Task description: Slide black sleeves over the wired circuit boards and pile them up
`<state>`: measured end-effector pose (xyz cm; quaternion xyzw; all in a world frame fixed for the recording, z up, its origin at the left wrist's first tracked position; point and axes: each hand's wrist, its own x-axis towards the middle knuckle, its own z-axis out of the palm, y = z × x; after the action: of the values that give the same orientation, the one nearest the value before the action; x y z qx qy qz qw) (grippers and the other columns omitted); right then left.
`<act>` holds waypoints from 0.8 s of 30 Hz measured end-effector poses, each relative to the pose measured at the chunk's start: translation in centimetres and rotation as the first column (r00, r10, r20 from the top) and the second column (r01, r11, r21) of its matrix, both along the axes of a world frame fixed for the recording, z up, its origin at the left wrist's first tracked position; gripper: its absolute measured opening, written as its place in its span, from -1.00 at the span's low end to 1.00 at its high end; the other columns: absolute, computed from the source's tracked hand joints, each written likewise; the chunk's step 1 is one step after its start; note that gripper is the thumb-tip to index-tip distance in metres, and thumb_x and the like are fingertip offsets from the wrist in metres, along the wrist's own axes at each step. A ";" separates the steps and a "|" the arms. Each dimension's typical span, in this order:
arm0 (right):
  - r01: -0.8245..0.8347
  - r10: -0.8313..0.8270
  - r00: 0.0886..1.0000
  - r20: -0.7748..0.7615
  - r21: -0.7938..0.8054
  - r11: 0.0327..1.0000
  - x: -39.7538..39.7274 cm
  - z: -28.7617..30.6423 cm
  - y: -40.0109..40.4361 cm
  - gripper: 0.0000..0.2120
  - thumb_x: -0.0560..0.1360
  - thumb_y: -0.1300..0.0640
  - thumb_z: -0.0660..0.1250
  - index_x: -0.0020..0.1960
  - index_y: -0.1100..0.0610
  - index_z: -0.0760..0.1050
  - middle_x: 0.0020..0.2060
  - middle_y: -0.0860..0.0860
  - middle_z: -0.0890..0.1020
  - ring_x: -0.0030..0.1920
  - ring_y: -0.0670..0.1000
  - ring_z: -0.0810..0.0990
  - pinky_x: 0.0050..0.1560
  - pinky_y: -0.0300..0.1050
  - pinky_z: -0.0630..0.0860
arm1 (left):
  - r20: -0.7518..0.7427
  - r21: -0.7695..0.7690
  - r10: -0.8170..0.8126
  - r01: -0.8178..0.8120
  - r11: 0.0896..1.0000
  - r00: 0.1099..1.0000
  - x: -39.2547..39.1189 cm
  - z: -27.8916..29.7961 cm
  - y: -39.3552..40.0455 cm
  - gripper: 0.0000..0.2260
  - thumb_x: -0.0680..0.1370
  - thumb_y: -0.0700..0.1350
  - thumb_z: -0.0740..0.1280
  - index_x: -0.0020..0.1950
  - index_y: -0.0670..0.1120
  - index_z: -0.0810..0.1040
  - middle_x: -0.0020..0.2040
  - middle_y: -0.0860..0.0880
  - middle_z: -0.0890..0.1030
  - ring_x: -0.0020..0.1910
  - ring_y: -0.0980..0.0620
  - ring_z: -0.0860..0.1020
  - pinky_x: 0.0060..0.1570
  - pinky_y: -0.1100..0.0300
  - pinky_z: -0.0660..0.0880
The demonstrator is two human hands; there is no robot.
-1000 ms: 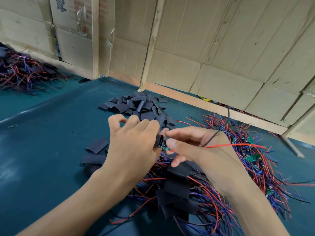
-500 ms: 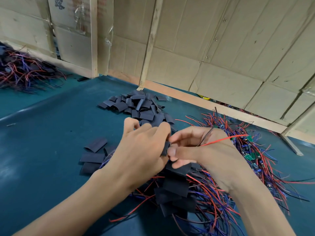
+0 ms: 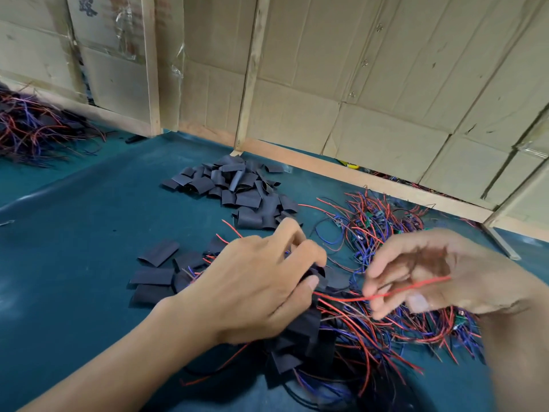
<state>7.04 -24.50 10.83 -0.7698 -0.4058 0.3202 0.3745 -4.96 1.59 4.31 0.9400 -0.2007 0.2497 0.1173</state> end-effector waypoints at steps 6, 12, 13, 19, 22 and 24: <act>0.063 -0.042 0.963 -0.267 0.071 0.995 1.7 -1.4 -3.0 -0.68 0.45 0.35 0.45 0.21 0.33 0.58 0.14 0.36 0.62 0.15 0.37 0.62 0.05 0.33 0.60 | 0.160 0.136 0.017 -0.039 0.990 0.987 1.6 -1.7 0.0 -0.70 0.68 0.12 0.15 0.27 0.08 0.59 0.02 0.02 0.56 -0.14 -0.07 0.51 -0.14 -0.02 0.43; 0.668 -0.658 0.744 -0.121 0.183 0.721 4.3 -2.3 -6.1 -0.76 0.53 0.37 0.32 0.17 0.29 0.61 0.03 0.26 0.70 -0.04 0.18 0.71 -0.02 0.06 0.69 | -0.039 0.285 0.117 -0.101 0.953 0.992 1.2 -2.0 -0.6 -0.50 0.68 0.24 -0.08 0.55 0.09 0.28 0.32 0.02 0.51 0.22 -0.13 0.48 0.21 -0.23 0.30; 0.752 -0.756 0.647 -0.102 0.251 0.609 4.8 -2.6 -6.1 -0.79 0.55 0.37 0.32 0.14 0.25 0.62 0.00 0.23 0.71 -0.09 0.13 0.71 -0.08 -0.03 0.69 | -0.100 0.289 0.140 -0.106 0.951 0.985 1.1 -2.0 -0.8 -0.49 0.68 0.24 -0.13 0.58 0.11 0.21 0.37 0.03 0.48 0.30 -0.12 0.45 0.26 -0.26 0.27; 0.881 -0.876 0.292 0.384 0.248 0.402 6.9 -6.8 -4.3 -0.76 0.56 0.07 0.37 0.21 -0.02 0.62 0.09 0.02 0.69 0.14 0.09 0.62 0.28 0.03 0.49 | -0.313 0.152 0.068 -0.021 0.988 0.947 2.3 -2.7 -1.1 -0.48 0.60 0.28 -0.31 0.57 0.29 -0.16 0.51 0.26 0.21 0.50 0.10 0.17 0.31 0.02 0.28; 0.921 -0.714 0.306 0.629 -0.006 0.389 6.9 -9.4 -3.6 -0.83 0.56 0.06 0.30 0.01 0.00 0.67 0.05 0.08 0.65 0.20 0.24 0.53 0.21 0.09 0.39 | -0.335 0.114 0.062 -0.025 0.993 0.940 2.1 -3.0 -1.3 -0.48 0.57 0.32 -0.35 0.54 0.33 -0.27 0.58 0.21 0.11 0.56 0.08 0.07 0.44 -0.02 0.14; 0.920 -0.703 0.310 0.640 -0.016 0.391 6.8 -9.4 -3.9 -0.79 0.54 0.08 0.30 -0.21 0.02 0.65 -0.10 0.04 0.66 0.10 0.24 0.54 0.17 0.08 0.39 | -0.307 0.142 0.084 -0.042 0.989 0.948 1.6 -3.0 -1.2 -0.48 0.57 0.34 -0.38 0.54 0.32 -0.31 0.62 0.12 0.02 0.60 0.03 0.00 0.48 -0.14 0.07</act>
<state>13.88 -28.43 1.39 -0.9766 0.0360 -0.0786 0.1967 -3.32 0.36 1.30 0.9793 -0.1656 0.0875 0.0763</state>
